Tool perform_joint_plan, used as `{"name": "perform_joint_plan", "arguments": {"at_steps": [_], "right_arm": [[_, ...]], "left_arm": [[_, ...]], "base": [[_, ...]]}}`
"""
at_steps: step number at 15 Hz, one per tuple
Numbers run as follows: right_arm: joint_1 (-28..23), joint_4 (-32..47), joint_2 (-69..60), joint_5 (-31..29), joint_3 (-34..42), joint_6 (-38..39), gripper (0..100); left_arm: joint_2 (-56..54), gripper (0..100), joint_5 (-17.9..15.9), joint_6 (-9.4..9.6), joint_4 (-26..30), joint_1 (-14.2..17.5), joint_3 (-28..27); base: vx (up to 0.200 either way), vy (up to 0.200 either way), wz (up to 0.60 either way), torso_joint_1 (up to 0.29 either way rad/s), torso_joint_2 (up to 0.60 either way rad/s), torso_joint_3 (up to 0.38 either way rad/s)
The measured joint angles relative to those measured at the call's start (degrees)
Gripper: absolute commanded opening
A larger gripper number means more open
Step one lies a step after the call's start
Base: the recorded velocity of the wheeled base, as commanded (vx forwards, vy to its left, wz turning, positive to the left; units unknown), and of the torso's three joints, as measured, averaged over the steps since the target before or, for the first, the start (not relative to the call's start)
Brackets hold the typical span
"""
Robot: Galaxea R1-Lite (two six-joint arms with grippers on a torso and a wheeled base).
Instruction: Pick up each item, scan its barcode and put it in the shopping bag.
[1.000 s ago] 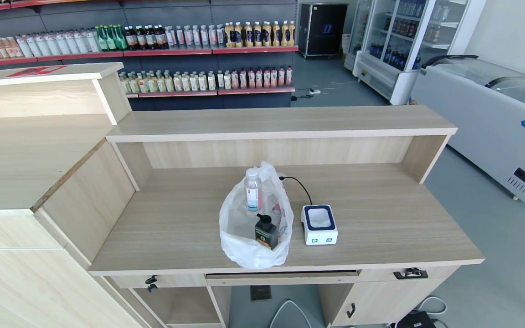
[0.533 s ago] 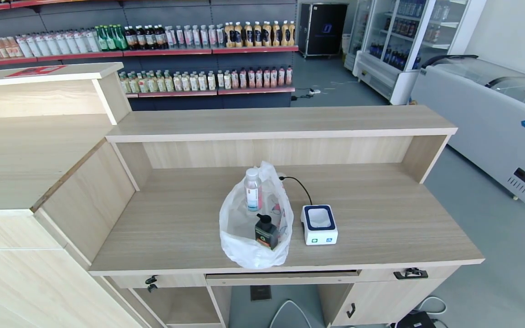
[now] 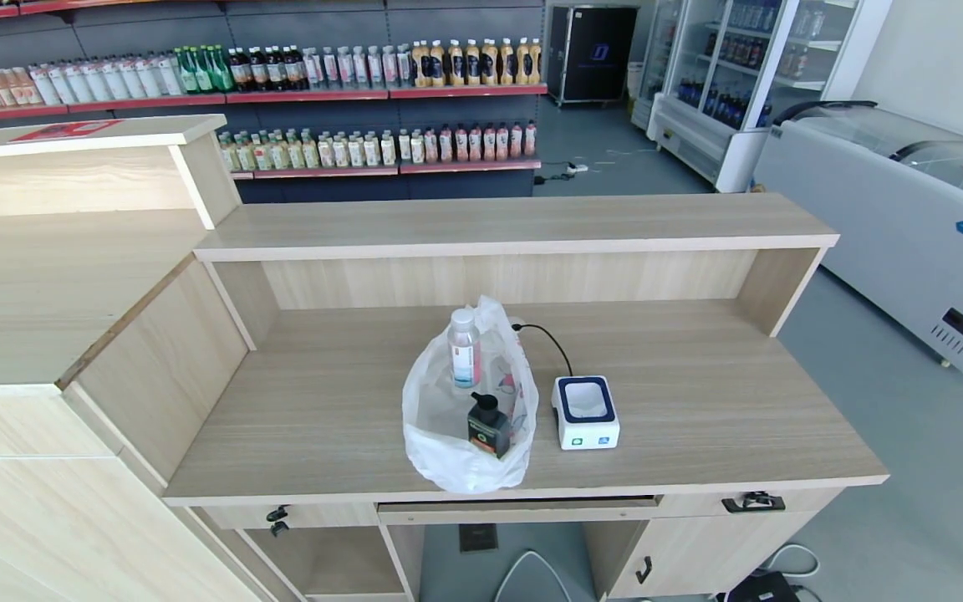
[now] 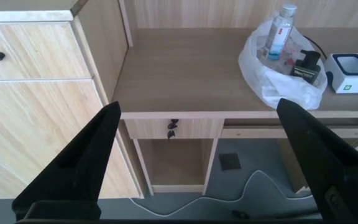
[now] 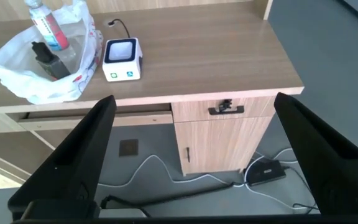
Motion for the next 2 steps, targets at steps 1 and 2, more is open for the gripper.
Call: {"name": "perform_joint_plan", "arguments": {"at_steps": [1,2], "right_arm": [[-0.49,0.06,-0.88,0.11,0.0,-0.46,100],[-0.77,0.16,-1.43,0.16,0.02,-0.87,100]], "left_arm": [[0.0,100,0.0,0.02,0.0,0.0,0.0],[0.0,100,0.0,0.02,0.0,0.0,0.0]], "base": [[0.0,0.0,0.0,0.0,0.0,0.0],[0.0,0.0,0.0,0.0,0.0,0.0]]}}
